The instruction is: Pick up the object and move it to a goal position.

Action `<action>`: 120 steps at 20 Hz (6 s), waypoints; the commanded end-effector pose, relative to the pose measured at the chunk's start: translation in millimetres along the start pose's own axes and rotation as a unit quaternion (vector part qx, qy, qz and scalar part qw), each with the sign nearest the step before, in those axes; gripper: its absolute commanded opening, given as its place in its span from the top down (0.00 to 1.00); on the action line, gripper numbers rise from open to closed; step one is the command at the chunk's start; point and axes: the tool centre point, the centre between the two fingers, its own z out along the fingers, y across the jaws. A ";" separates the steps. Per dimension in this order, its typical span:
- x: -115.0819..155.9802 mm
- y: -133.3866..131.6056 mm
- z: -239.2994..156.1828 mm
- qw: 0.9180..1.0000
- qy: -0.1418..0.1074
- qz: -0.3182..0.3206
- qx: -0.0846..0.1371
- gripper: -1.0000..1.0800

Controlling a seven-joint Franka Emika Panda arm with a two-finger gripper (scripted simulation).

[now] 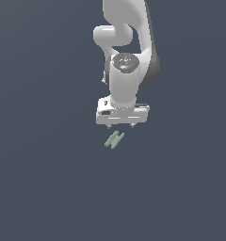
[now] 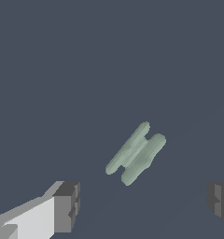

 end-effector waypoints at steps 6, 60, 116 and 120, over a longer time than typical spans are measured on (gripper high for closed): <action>0.9 -2.9 -7.2 1.000 0.000 0.002 0.000 0.04; -15.7 20.1 111.7 0.945 0.012 0.328 -0.001 0.04; -67.5 88.4 -36.8 0.944 0.012 0.331 0.000 1.00; -71.4 95.0 -54.5 0.944 0.012 0.331 0.000 1.00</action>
